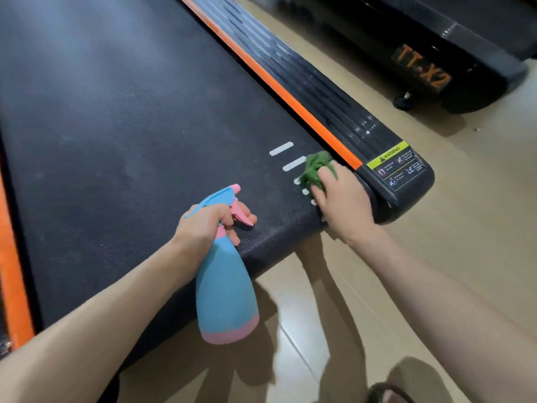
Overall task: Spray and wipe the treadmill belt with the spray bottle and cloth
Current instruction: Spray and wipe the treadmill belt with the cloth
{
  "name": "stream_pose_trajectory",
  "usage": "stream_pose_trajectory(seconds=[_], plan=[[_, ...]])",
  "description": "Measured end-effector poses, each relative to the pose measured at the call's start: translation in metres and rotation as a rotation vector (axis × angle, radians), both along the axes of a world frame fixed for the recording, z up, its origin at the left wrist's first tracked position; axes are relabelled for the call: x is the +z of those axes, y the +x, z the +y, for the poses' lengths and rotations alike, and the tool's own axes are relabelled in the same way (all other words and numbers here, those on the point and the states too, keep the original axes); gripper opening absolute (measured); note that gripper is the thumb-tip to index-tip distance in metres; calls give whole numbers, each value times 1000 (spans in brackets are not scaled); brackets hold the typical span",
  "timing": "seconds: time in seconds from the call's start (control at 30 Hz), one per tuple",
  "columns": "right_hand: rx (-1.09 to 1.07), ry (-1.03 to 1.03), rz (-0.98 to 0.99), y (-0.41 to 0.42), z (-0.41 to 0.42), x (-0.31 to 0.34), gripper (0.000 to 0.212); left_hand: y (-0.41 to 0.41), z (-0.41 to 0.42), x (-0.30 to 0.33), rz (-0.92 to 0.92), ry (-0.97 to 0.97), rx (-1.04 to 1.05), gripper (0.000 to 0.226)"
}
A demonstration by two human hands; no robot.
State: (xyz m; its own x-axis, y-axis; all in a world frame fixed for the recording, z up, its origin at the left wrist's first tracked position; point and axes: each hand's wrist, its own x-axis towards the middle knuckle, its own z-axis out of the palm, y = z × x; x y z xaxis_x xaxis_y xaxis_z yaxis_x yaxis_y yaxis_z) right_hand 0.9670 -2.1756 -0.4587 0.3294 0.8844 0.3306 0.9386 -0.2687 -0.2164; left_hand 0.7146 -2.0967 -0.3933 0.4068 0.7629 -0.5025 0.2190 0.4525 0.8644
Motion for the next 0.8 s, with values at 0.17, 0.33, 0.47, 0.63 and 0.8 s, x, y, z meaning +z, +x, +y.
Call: stream_pose_trajectory(seconds=[0.17, 0.33, 0.47, 0.63, 0.8], plan=[[-15, 28, 95, -50, -17, -7, 15, 4, -2, 2, -24, -22, 82, 51], [234, -202, 93, -27, -31, 25, 22, 8, -2, 9, 37, -1, -1, 60], [248, -345, 51, 18, -28, 65, 28, 9, -3, 14, 57, 24, 9, 57], [80, -263, 279, 46, -55, 77, 31, 10, 2, 19, 27, 17, 80, 57], [56, -262, 354, 28, -43, 79, 34, 20, -5, 23, 41, 49, 54, 57]])
